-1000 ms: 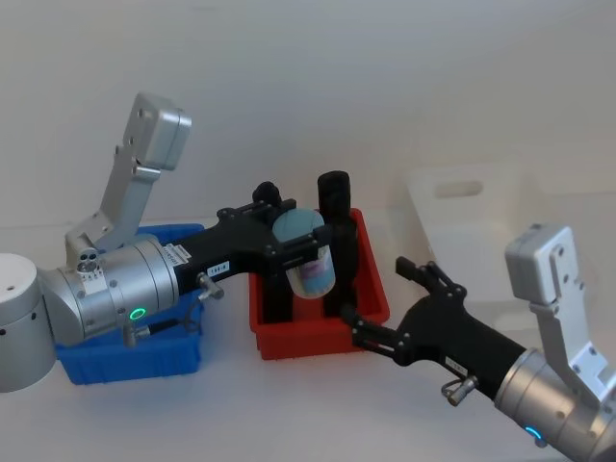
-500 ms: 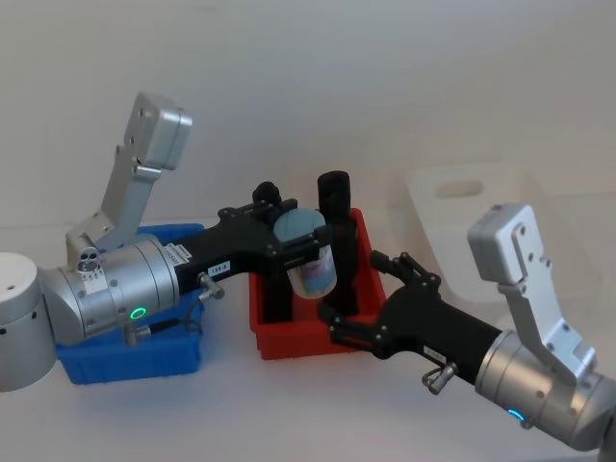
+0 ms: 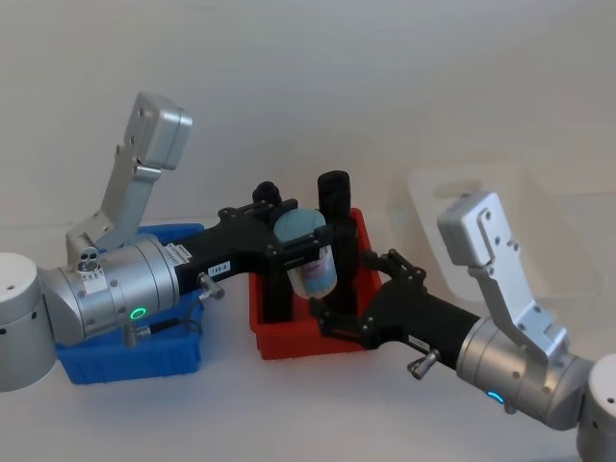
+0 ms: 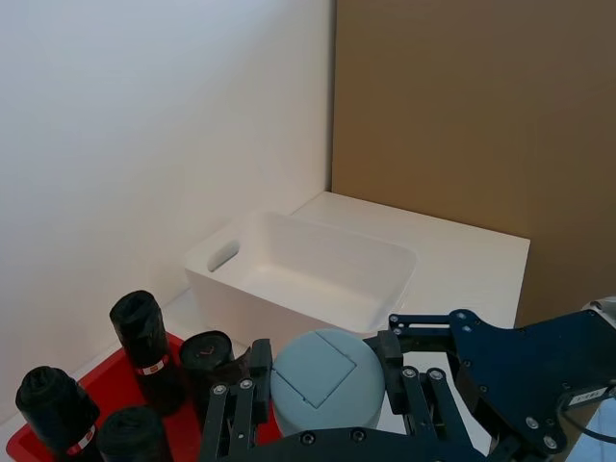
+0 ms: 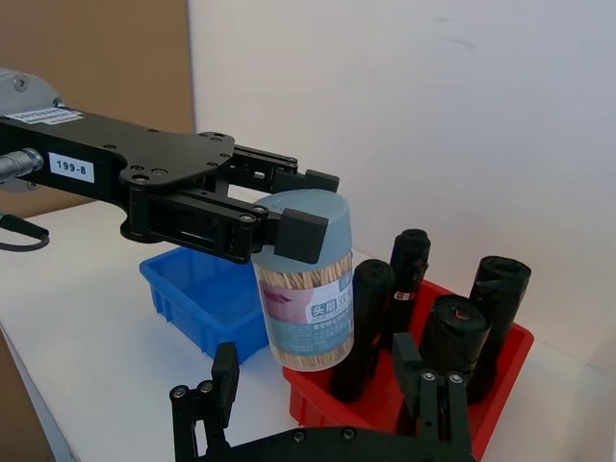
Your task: Pick the cotton swabs from the blue box and place them into the white box.
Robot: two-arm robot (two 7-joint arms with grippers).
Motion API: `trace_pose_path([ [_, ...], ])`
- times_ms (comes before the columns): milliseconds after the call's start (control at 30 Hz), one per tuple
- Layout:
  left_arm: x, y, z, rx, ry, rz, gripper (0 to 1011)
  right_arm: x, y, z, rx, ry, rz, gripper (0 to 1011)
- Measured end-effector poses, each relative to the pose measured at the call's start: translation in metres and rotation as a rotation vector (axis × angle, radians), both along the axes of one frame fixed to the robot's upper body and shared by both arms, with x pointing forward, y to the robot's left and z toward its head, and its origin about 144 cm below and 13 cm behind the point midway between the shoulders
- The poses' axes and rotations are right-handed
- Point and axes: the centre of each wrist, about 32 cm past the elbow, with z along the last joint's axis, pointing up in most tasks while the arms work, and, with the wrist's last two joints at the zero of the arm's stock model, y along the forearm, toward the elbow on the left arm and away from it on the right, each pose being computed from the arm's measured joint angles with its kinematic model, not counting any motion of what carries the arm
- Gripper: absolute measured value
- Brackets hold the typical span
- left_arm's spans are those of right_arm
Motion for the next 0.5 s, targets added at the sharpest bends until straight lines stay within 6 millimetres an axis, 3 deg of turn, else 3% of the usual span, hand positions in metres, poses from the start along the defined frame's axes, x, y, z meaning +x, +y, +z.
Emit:
trace_pose_path([
  [500,0.000,0.000,0.000,0.000,0.000,0.000,670,0.018,0.017,-0.002,-0.002,0.007,0.028,1002],
])
